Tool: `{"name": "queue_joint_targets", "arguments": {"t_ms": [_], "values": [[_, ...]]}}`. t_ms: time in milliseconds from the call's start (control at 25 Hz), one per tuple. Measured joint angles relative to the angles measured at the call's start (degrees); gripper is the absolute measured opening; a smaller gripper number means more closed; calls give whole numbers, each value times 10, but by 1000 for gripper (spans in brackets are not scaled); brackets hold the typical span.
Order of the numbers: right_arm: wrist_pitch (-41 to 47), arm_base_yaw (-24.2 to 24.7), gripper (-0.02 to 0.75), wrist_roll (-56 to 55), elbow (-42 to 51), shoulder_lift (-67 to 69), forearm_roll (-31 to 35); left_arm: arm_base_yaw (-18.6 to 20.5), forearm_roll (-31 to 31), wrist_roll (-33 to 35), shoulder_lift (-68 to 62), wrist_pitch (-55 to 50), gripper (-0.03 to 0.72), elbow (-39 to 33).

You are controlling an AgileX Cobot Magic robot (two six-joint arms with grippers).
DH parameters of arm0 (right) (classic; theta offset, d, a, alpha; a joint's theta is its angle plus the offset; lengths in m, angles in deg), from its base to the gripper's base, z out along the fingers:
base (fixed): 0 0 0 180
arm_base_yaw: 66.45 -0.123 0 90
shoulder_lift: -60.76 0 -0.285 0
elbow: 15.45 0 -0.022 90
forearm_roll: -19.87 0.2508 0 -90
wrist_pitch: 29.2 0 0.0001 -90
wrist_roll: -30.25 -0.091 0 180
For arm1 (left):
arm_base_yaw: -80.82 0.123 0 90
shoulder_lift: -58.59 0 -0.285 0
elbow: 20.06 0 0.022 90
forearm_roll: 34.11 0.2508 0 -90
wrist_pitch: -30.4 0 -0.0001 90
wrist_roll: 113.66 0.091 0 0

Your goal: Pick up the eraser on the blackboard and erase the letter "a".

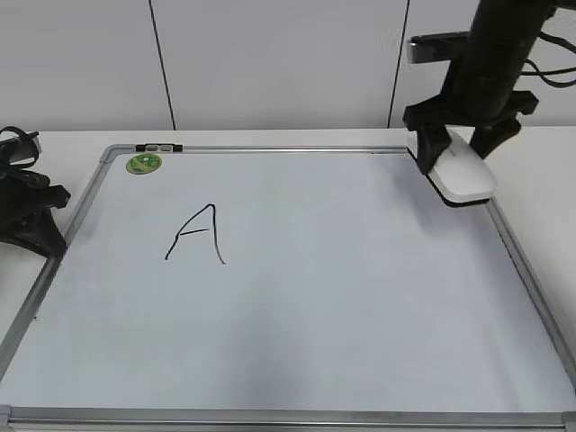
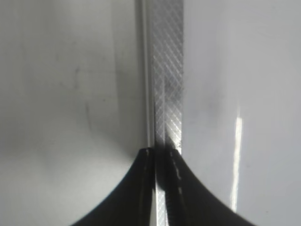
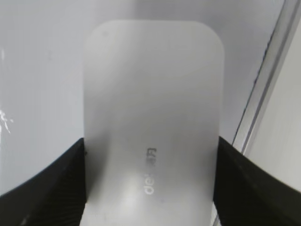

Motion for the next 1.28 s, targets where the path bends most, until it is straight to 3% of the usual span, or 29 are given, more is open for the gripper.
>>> {"name": "queue_joint_targets", "arguments": {"t_ms": [520,1280], "values": [[-93,57,533,-29,202,-74,8,0,-1,0,0,0,31,0],[-192,76,533,-41,226,-18,14,0,-1,0,0,0,31,0]]}}
